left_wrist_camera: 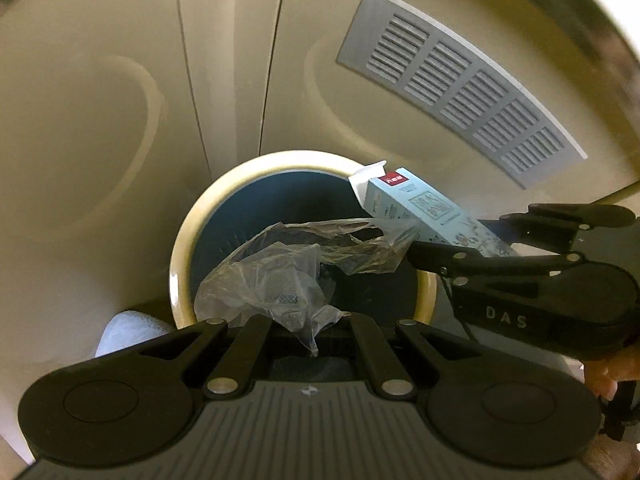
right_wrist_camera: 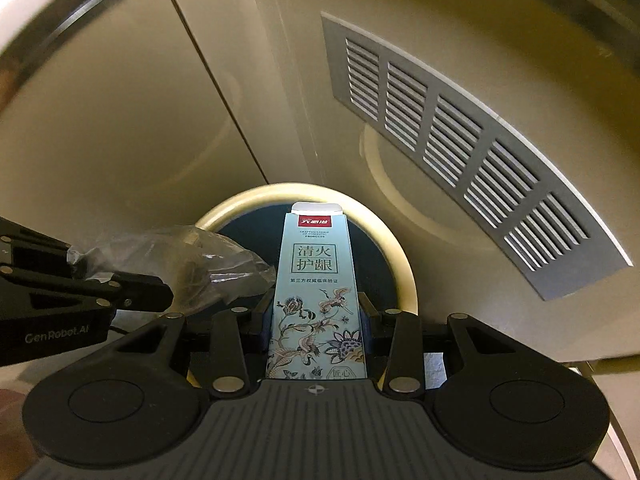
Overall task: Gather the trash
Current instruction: 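Open both tools to drop the carton and bag into the bin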
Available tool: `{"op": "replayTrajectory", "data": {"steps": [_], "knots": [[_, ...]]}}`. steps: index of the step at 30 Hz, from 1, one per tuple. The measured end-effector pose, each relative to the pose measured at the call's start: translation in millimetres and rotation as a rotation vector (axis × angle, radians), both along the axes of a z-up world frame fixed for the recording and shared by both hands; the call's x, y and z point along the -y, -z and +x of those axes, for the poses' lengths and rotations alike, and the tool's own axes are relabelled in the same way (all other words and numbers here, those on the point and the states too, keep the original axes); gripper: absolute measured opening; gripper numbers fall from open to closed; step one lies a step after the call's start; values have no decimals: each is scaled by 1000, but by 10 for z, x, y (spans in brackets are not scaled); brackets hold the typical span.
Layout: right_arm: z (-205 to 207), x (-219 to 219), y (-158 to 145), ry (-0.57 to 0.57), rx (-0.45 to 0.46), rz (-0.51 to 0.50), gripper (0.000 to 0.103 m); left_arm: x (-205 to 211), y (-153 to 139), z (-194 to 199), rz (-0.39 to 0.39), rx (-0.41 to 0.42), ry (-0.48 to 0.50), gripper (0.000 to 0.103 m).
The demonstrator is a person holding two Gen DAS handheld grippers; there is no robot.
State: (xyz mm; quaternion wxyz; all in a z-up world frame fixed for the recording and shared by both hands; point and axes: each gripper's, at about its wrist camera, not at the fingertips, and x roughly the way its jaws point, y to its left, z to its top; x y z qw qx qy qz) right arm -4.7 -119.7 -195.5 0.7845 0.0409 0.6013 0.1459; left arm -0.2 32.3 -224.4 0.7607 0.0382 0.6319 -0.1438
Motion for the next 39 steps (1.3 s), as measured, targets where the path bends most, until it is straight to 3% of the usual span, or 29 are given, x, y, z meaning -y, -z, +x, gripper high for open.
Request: {"op": "replayTrajectory", "data": {"steps": [15,16,17,18,20,21,22,23,27,31,39], "knots": [[111,-290,375,-64,-41,-65,42,222,547,187,81,-77,43,2],[119,-289,383,-62,-43,-66,42,230,552,191,82,-87,44,11],[112,-283,374,-57,-44,-66,48,227,559,196,78,-96,42,28],[106,-276,364,-47,-43,-77,48,221,563,201,89,-97,33,38],[104,-240,355,-24,-39,-92,52,167,546,200,106,-77,26,76],[102,-203,350,-8,-44,-84,56,146,538,195,104,-71,29,88],[99,-165,337,7,-50,-70,66,117,524,184,100,-64,23,101],[91,-134,319,17,-55,-61,72,94,501,168,97,-57,12,103],[-3,-94,162,20,-38,-63,74,38,389,127,89,-65,-1,103],[-147,-51,-114,24,-2,-38,75,19,156,23,118,-7,11,103],[-622,-77,-779,-16,182,-38,83,-33,-282,-408,166,142,11,103]]}}
